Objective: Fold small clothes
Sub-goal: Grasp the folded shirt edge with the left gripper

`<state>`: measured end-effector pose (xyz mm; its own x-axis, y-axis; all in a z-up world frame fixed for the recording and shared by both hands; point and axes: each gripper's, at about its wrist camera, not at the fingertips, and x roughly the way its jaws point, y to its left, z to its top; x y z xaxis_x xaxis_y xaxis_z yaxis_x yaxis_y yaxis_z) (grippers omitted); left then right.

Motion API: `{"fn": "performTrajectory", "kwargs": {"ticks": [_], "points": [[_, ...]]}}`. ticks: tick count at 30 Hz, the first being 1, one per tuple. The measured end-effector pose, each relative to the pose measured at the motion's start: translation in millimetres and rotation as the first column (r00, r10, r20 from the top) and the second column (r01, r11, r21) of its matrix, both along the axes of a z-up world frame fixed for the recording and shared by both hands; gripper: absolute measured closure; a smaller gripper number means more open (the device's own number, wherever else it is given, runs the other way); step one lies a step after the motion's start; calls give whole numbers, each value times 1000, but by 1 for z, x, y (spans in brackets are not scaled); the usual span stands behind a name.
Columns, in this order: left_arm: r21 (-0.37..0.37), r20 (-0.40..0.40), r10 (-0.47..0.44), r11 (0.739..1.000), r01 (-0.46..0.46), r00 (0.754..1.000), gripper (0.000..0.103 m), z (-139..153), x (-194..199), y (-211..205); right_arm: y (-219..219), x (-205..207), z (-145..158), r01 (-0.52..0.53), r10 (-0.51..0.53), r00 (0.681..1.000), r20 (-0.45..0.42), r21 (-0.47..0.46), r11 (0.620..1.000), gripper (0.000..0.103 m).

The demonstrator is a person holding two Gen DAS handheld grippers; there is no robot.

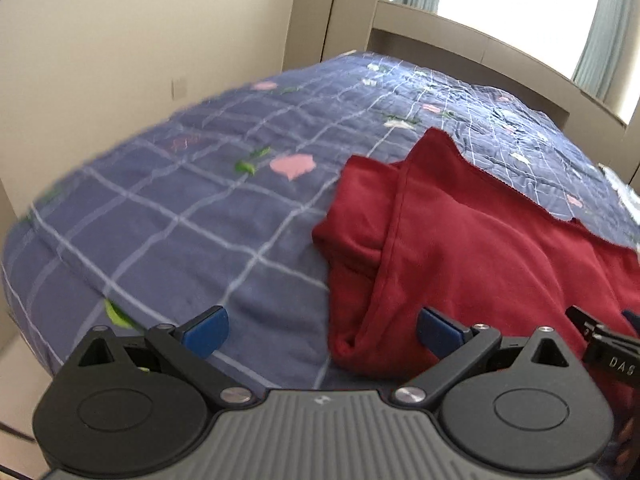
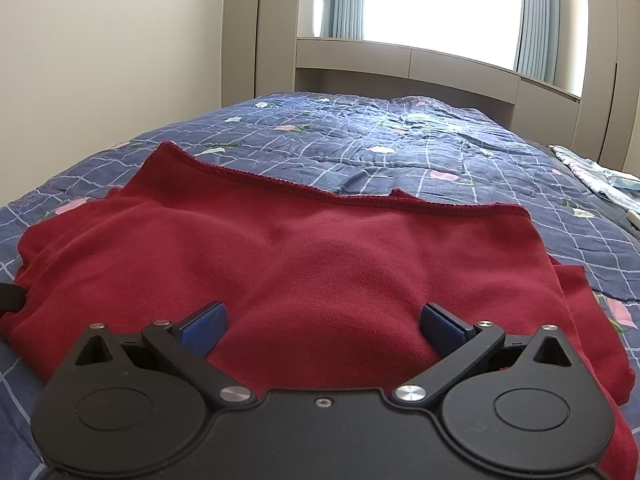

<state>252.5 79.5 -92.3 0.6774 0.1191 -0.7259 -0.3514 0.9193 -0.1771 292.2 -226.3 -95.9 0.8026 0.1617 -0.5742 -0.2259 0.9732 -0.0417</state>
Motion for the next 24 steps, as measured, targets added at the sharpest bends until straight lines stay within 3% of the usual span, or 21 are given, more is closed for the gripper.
{"fn": "performTrajectory", "kwargs": {"ticks": [8,24], "points": [[-42,22,-38,998,39,999,0,-7,10,2,0,0,0,0,0,1000,0,-1,1000,0],[-32,8,-81,996,81,997,0,-7,33,4,0,0,0,0,0,1000,1,-2,1000,1]]}}
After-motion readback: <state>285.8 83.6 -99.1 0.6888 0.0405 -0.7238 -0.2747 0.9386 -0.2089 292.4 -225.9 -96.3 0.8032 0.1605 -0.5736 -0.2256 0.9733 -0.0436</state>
